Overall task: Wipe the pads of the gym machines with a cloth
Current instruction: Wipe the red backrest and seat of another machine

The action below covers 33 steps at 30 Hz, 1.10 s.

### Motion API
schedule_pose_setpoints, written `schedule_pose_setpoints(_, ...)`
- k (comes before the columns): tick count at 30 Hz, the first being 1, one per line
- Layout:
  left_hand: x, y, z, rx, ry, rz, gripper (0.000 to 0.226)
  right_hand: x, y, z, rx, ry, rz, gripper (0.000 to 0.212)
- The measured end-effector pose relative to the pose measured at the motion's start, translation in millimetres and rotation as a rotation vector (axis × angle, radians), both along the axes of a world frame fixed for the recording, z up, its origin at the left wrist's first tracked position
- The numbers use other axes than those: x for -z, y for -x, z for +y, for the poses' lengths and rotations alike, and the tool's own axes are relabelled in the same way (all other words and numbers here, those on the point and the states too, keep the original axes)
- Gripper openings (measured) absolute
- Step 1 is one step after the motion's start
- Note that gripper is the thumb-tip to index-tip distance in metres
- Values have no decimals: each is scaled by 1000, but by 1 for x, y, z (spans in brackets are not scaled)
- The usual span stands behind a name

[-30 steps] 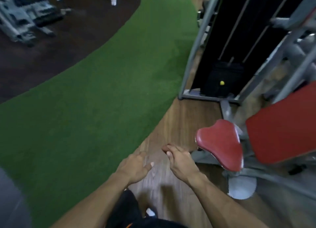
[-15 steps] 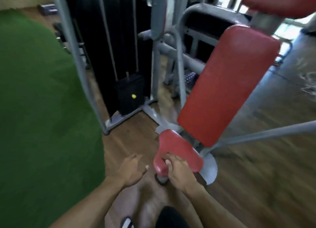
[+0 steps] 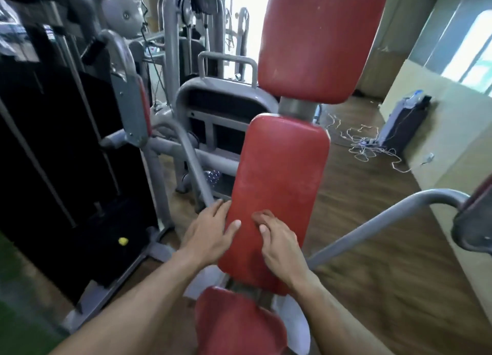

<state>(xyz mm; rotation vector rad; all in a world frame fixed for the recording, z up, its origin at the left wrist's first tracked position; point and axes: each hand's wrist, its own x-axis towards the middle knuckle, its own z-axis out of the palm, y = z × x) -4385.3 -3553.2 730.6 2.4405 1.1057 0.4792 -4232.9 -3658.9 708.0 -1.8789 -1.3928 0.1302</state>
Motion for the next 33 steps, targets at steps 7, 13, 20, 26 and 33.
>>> schedule_pose_setpoints(7, -116, -94, 83, 218, -374, -315, 68, -130, -41, 62, 311, -459, 133, 35)
schedule_pose_setpoints(13, -225, -139, 124, 327, -665, -522, 59, -261, -53, 99, 546, -883, -245, 44)
schedule_pose_setpoints(20, -285, -178, 166, 260, -801, -397, 63, -317, -132, 158, 654, -372, -675, 62)
schedule_pose_setpoints(26, -269, -201, 200, 270, -912, -372, 69, -285, -154, 167, 691, -257, -813, 68)
schedule_pose_setpoints(33, -263, -213, 211, 325, -945, -515, 67, -318, -169, 166, 779, -281, -808, 83)
